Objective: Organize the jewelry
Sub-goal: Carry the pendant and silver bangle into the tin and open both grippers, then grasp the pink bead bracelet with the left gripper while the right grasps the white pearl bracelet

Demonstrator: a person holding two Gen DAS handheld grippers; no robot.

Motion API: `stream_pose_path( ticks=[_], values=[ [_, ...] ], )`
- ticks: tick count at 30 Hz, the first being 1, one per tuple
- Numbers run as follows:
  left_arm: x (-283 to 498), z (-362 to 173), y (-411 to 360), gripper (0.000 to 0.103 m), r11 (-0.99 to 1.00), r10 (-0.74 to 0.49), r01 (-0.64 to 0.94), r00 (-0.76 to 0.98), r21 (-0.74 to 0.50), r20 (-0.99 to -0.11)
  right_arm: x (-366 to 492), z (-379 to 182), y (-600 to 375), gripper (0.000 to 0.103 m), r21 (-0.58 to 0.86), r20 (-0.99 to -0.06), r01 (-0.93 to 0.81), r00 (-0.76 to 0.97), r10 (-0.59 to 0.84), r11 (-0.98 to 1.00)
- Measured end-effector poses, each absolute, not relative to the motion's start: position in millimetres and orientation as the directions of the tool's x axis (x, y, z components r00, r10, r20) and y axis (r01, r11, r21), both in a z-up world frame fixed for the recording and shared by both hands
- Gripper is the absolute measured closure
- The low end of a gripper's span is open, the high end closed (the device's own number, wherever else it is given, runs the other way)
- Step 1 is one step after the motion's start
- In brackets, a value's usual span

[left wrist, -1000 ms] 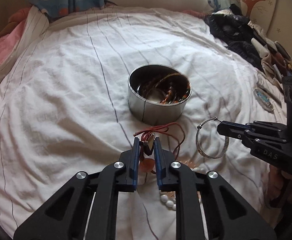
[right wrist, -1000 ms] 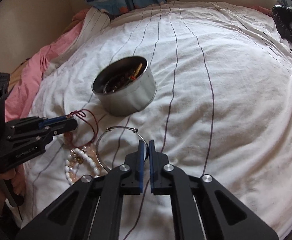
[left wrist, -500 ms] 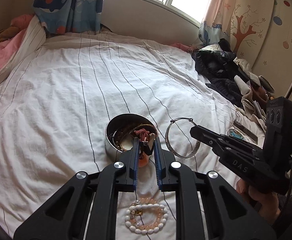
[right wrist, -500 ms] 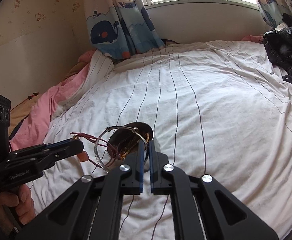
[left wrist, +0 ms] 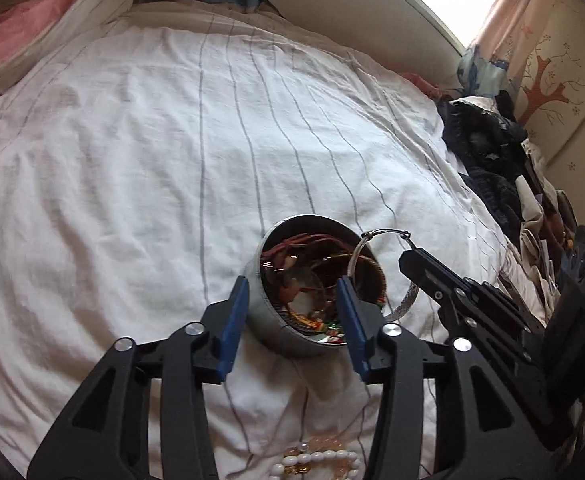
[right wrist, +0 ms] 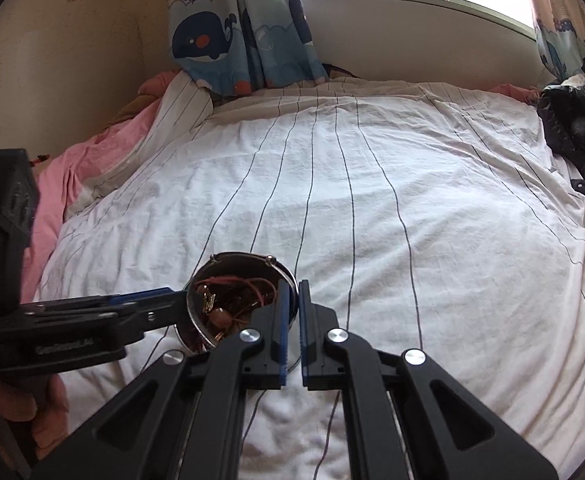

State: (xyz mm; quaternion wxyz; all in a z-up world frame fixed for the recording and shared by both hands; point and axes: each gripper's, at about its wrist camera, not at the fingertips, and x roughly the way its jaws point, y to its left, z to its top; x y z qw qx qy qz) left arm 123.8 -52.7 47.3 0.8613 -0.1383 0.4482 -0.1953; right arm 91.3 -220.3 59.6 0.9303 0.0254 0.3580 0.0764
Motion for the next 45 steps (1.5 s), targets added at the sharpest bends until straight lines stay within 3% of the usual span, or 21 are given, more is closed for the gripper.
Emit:
stream_pose_path(
  ticks=[3, 4, 5, 11, 17, 29, 45],
  values=[
    [115.3, 57.3, -34.8, 0.052, 0.907, -0.411, 0.176, 0.56, -0.382, -0.719, 109.3, 46.9, -206.2, 0.095, 0.058, -0.705, -0.15, 0.694, 0.147, 0.987],
    [110.4, 60.9, -31.1, 0.049, 0.91, -0.405, 0.176, 0.57, -0.374, -0.715, 112.8, 42.9, -201.6, 0.089, 0.044, -0.718, -0.162, 0.681, 0.144, 0.986],
    [105.5, 64.0, -28.7, 0.047, 0.913, -0.399, 0.181, 0.575, -0.365, -0.714, 114.0, 40.1, -198.7, 0.075, 0.038, -0.722, -0.173, 0.676, 0.147, 0.984],
    [59.5, 73.5, -29.9, 0.031, 0.94, -0.342, 0.225, 0.61, -0.257, -0.715, 83.8, 58.1, -218.2, 0.071, 0.106, -0.686, -0.132, 0.708, 0.168, 0.986],
    [18.5, 54.6, -35.5, 0.021, 0.958, -0.281, 0.223, 0.6, -0.181, -0.749, 2.5, 54.9, -245.9, 0.053, 0.169, -0.699, -0.076, 0.693, 0.174, 0.983],
    [-16.5, 56.7, -49.5, 0.008, 0.97, -0.22, 0.222, 0.627, -0.099, -0.747, -34.1, 24.1, -243.7, 0.042, 0.264, -0.756, -0.02, 0.617, 0.22, 0.964],
    [-12.0, 59.8, -46.8, 0.007, 0.977, -0.159, 0.214, 0.665, -0.019, -0.73, -22.4, 12.3, -232.1, 0.038, 0.257, -0.769, -0.056, 0.592, 0.239, 0.965]
  ],
)
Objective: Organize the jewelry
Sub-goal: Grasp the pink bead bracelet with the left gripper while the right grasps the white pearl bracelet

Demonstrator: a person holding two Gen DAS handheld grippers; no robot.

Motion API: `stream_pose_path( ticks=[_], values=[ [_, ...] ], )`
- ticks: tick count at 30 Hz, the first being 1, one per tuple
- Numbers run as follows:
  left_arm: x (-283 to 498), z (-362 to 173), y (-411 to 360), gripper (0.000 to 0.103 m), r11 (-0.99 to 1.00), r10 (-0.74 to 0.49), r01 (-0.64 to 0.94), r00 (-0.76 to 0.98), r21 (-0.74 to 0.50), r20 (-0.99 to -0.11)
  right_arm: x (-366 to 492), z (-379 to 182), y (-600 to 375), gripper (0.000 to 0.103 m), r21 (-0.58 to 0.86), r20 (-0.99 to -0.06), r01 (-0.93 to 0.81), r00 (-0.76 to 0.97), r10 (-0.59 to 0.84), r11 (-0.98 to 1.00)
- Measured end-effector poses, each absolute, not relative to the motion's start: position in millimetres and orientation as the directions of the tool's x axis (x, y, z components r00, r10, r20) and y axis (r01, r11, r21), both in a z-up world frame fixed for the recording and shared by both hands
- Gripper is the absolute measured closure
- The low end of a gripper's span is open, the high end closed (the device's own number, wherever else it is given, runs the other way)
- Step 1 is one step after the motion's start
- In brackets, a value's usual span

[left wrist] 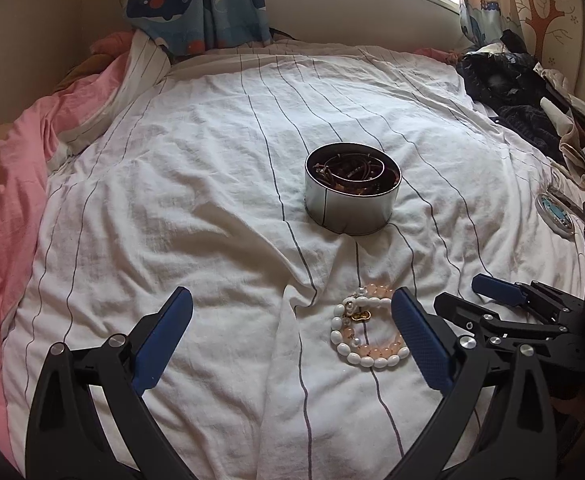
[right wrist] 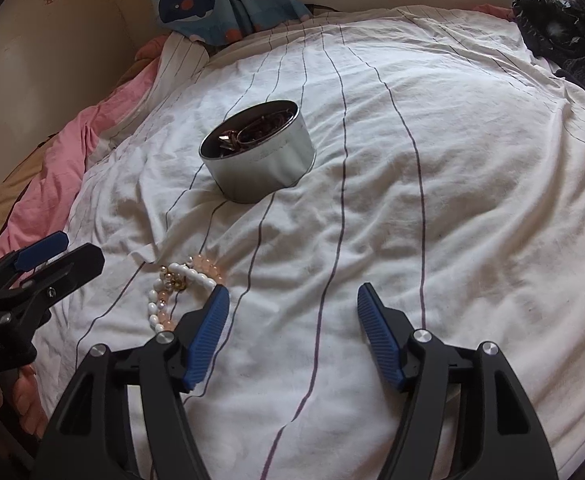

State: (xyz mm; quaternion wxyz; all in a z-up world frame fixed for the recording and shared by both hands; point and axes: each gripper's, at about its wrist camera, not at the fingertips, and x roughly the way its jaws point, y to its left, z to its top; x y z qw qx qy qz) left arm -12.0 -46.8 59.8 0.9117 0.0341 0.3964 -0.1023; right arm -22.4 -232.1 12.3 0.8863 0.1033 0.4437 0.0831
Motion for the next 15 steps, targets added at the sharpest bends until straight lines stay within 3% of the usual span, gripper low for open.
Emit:
stream_pose_path(
  ticks=[15],
  values=[
    [-12.6, 56.5, -50.7, 0.007, 0.975, -0.14, 0.22, 0.668, 0.014, -0.73, -22.0, 12.9, -229.9, 0.038, 0.259, -0.768, -0.072, 0.589, 0.25, 0.963]
  ],
)
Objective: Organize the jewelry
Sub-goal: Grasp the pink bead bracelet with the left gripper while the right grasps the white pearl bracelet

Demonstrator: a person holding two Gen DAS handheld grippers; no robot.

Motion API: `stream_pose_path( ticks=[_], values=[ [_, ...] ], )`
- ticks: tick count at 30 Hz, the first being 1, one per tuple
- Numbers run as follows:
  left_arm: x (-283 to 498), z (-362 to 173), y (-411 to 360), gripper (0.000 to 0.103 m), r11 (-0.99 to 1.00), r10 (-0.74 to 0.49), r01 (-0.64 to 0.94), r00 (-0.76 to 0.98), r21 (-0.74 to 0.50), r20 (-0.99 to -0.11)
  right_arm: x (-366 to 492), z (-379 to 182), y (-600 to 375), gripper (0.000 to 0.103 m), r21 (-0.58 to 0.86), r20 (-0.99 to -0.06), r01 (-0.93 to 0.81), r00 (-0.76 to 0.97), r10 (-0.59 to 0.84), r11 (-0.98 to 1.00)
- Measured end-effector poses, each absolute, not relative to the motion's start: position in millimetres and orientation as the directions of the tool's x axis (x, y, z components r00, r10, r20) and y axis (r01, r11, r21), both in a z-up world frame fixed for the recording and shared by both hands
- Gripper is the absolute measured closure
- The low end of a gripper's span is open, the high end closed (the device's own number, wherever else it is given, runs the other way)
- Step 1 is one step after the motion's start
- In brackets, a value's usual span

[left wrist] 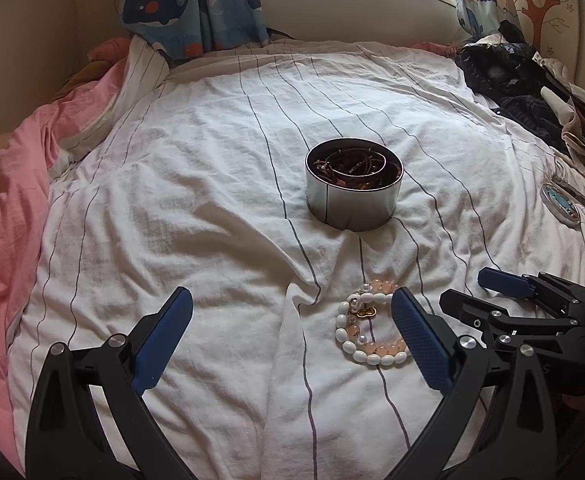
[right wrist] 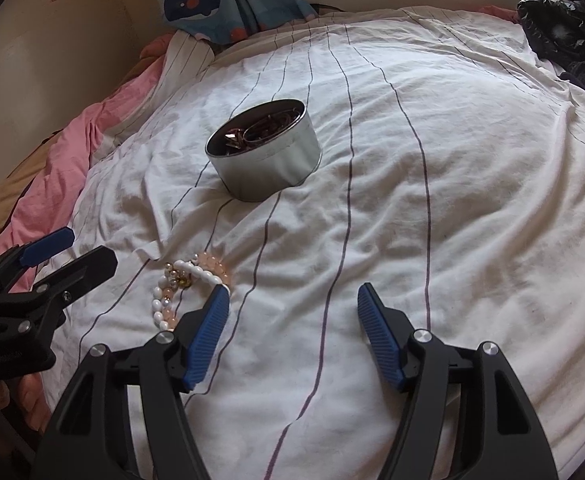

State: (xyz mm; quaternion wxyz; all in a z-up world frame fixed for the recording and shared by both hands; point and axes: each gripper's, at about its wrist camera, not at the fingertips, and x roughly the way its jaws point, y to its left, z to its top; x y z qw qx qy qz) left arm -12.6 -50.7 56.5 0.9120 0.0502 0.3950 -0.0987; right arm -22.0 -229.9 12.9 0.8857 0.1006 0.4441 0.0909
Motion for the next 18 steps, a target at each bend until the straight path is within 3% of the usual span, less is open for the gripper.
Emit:
stream_pose_path(
  ticks=[15, 16, 18],
  values=[
    [-2.3, 52.4, 4.3, 0.007, 0.988, -0.156, 0.098, 0.645, -0.121, -0.748, -20.5, 14.2, -196.5, 0.039, 0.157, -0.774, -0.206, 0.582, 0.25, 0.966],
    [-2.9, 52.6, 1.5, 0.007, 0.987, -0.16, 0.112, 0.644, -0.115, -0.748, -18.2, 13.3, -193.7, 0.042, 0.149, -0.778, -0.211, 0.578, 0.247, 0.966],
    [-4.8, 53.7, -4.9, 0.007, 0.986, -0.161, 0.136, 0.649, -0.095, -0.744, -12.5, 6.9, -187.2, 0.061, 0.127, -0.801, -0.222, 0.551, 0.232, 0.967]
  ],
)
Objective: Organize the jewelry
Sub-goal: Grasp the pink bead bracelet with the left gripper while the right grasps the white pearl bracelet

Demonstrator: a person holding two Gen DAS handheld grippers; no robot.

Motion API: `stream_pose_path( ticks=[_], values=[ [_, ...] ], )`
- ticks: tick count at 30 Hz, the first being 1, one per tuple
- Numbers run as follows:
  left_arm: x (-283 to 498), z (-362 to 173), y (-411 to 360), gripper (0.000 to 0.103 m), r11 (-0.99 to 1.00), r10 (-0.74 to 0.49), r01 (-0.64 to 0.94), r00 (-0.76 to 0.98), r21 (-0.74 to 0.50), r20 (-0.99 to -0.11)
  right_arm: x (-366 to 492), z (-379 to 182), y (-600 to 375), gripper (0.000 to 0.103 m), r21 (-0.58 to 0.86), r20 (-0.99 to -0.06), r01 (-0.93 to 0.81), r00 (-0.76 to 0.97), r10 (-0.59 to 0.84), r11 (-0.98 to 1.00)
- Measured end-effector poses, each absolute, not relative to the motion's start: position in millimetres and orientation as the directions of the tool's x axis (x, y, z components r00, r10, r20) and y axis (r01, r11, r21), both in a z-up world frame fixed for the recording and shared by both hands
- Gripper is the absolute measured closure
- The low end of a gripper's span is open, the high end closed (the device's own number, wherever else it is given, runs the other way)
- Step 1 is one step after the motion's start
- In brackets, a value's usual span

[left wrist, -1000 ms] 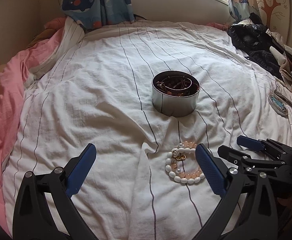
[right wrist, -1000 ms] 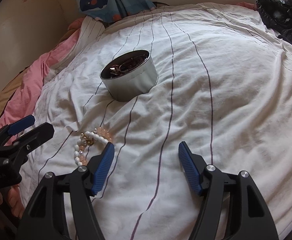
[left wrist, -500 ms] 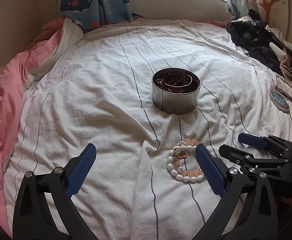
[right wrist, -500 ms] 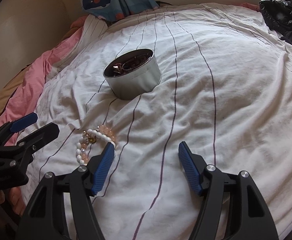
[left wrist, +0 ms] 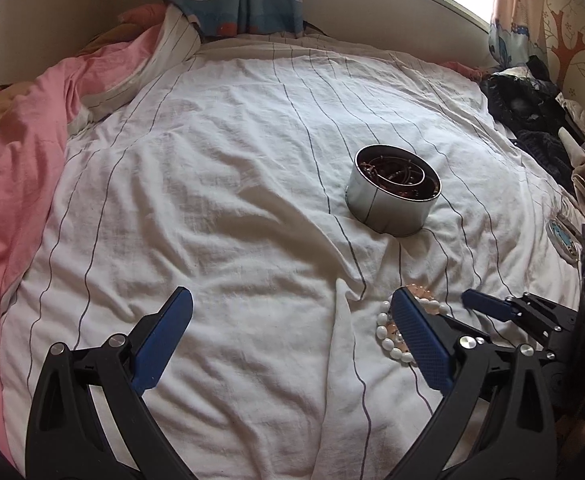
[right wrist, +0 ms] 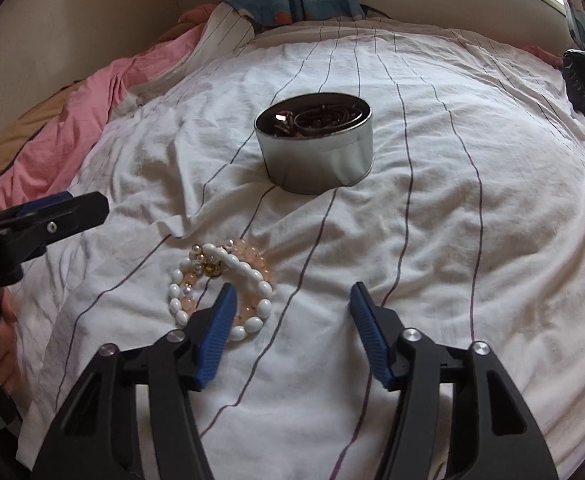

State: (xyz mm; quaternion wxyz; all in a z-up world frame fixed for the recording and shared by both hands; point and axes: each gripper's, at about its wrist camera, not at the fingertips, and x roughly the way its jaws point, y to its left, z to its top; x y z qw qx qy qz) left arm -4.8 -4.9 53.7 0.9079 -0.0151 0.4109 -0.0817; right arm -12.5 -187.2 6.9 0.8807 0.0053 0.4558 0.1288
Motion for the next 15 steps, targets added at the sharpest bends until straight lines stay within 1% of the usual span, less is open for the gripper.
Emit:
stream_pose_path(
  ticks=[1, 2, 3, 5, 9, 12, 14, 15],
  values=[
    [-5.3, 54.4, -7.7, 0.007, 0.986, -0.162, 0.145, 0.651, -0.087, -0.742, -10.3, 3.6, -183.6, 0.068, 0.13, -0.809, -0.244, 0.535, 0.245, 0.961],
    [-5.0, 55.3, -9.6, 0.007, 0.985, -0.165, 0.152, 0.651, -0.085, -0.741, -10.4, 2.5, -180.1, 0.082, 0.124, -0.812, -0.264, 0.527, 0.25, 0.957],
    [-4.4, 56.1, -10.4, 0.007, 0.984, -0.166, 0.154, 0.651, -0.085, -0.741, -11.0, 3.1, -177.7, 0.092, 0.115, -0.815, -0.278, 0.522, 0.251, 0.954],
    [-3.0, 56.3, -9.6, 0.007, 0.986, -0.161, 0.145, 0.654, -0.086, -0.739, -13.3, 6.6, -181.4, 0.095, 0.135, -0.812, -0.28, 0.518, 0.268, 0.951],
    [-1.1, 54.5, -20.0, 0.007, 0.981, -0.181, 0.176, 0.646, -0.085, -0.742, -22.3, 21.9, -203.5, 0.095, 0.196, -0.775, -0.241, 0.556, 0.301, 0.95],
    [-4.4, 52.7, -49.1, 0.007, 0.96, -0.216, 0.276, 0.643, -0.041, -0.735, -28.3, 31.2, -227.8, 0.095, 0.187, -0.759, -0.167, 0.601, 0.25, 0.968],
    [-6.8, 48.3, -73.8, 0.007, 0.938, -0.228, 0.345, 0.645, 0.012, -0.729, -28.6, 29.0, -247.2, 0.095, 0.155, -0.774, -0.09, 0.608, 0.178, 0.984],
    [-7.1, 44.7, -85.3, 0.007, 0.925, -0.236, 0.378, 0.642, 0.032, -0.73, -27.6, 25.8, -256.5, 0.095, 0.159, -0.785, -0.062, 0.598, 0.164, 0.985]
  ],
)
